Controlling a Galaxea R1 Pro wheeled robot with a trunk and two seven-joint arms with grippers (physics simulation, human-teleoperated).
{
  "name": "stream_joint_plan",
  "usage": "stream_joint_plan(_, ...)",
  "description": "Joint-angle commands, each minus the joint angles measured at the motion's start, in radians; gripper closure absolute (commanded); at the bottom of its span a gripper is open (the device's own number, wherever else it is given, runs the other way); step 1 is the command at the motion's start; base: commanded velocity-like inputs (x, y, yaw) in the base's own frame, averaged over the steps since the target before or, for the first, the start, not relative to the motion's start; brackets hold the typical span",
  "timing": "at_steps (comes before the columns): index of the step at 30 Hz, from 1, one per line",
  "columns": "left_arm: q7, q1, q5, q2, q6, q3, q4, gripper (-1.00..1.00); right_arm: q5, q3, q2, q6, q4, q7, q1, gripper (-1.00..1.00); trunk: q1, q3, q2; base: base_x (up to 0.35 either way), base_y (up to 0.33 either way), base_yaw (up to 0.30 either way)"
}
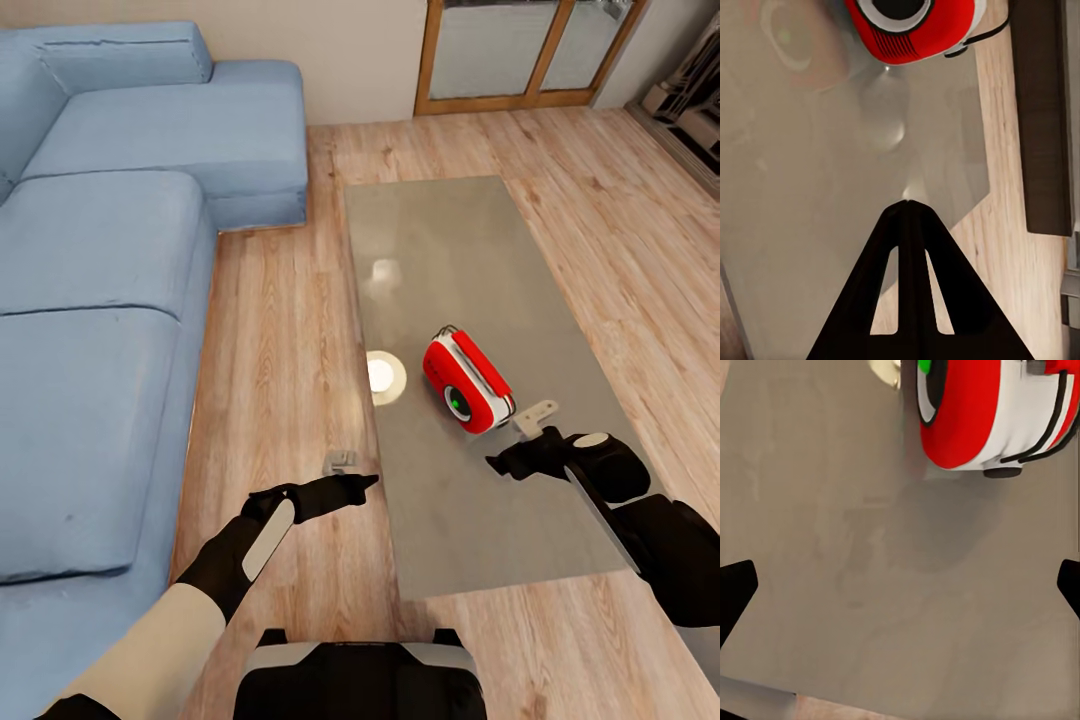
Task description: Turn on the radio receiver that's on the table in the living room.
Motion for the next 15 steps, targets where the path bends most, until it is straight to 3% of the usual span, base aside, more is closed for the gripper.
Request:
stream_joint_plan(1, 0.000, 0.000, 0.000, 0.000, 0.000, 0.000, 0.000, 1.00, 0.000, 0.000, 0.000, 0.000, 0.000, 0.000, 0.000, -1.00, 0.000, 0.002, 0.000, 0.000, 0.000, 0.000)
stream_joint_plan(15, 0.000, 0.000, 0.000, 0.000, 0.001, -0.001, -0.001, 1.00, 0.000, -0.005, -0.001, 0.000, 0.000, -0.002, 0.000, -1.00, 0.000, 0.024, 0.000, 0.000, 0.000, 0.000)
